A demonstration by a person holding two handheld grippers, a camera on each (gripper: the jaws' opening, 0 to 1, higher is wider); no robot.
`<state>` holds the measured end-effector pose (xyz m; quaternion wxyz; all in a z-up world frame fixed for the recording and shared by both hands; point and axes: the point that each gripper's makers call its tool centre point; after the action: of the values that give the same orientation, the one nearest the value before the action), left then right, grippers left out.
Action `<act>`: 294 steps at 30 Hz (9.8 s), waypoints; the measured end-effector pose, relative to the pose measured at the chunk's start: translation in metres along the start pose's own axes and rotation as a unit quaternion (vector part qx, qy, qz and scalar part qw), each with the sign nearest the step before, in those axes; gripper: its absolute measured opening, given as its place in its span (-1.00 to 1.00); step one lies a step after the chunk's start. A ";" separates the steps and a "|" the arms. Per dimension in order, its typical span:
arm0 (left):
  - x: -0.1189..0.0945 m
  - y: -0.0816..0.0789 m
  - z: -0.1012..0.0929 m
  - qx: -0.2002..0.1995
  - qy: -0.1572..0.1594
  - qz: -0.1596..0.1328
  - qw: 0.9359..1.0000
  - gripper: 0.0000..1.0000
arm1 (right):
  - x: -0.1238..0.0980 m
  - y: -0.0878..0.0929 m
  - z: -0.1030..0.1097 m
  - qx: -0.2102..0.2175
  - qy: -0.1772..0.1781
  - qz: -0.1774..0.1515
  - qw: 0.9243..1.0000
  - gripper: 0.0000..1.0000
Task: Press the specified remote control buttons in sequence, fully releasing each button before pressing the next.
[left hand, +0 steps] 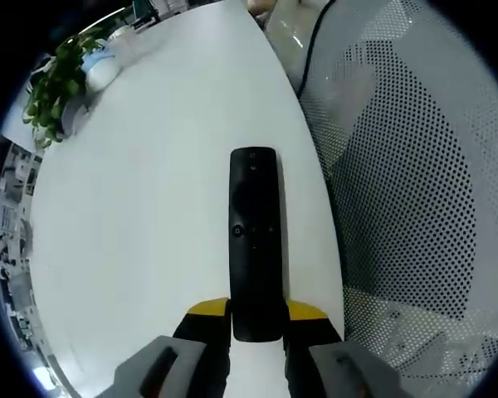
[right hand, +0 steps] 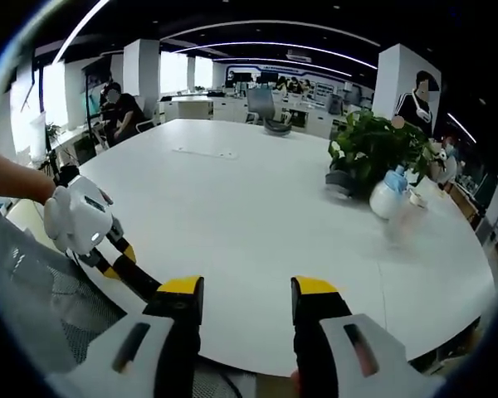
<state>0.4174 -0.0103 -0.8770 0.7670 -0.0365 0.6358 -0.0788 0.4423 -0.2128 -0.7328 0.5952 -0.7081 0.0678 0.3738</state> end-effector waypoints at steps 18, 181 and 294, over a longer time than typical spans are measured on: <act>0.002 0.000 -0.001 0.018 0.004 0.076 0.997 -0.53 | -0.001 0.001 -0.002 0.015 -0.001 -0.004 1.000 -0.16; -0.004 -0.013 -0.011 -0.140 -0.046 -0.145 0.979 -0.52 | 0.099 0.090 0.102 -0.092 -0.284 0.278 0.913 -1.00; -0.002 -0.017 -0.010 -0.158 -0.037 -0.159 0.974 -0.51 | 0.102 0.089 0.113 -0.183 -0.275 0.275 0.903 -1.00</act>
<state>0.4058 -0.0266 -0.8744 0.7519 -0.2606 0.5978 -0.0967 0.4162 -0.1010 -0.8669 0.3241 -0.6269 0.0241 0.7081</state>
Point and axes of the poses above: the point that each gripper's makers call its tool centre point, and the gripper's own axes: x roughly forward along the fingers, z roughly to its left, y roughly out of its underside, and after that the axes turned 6 degrees about -y, right-handed
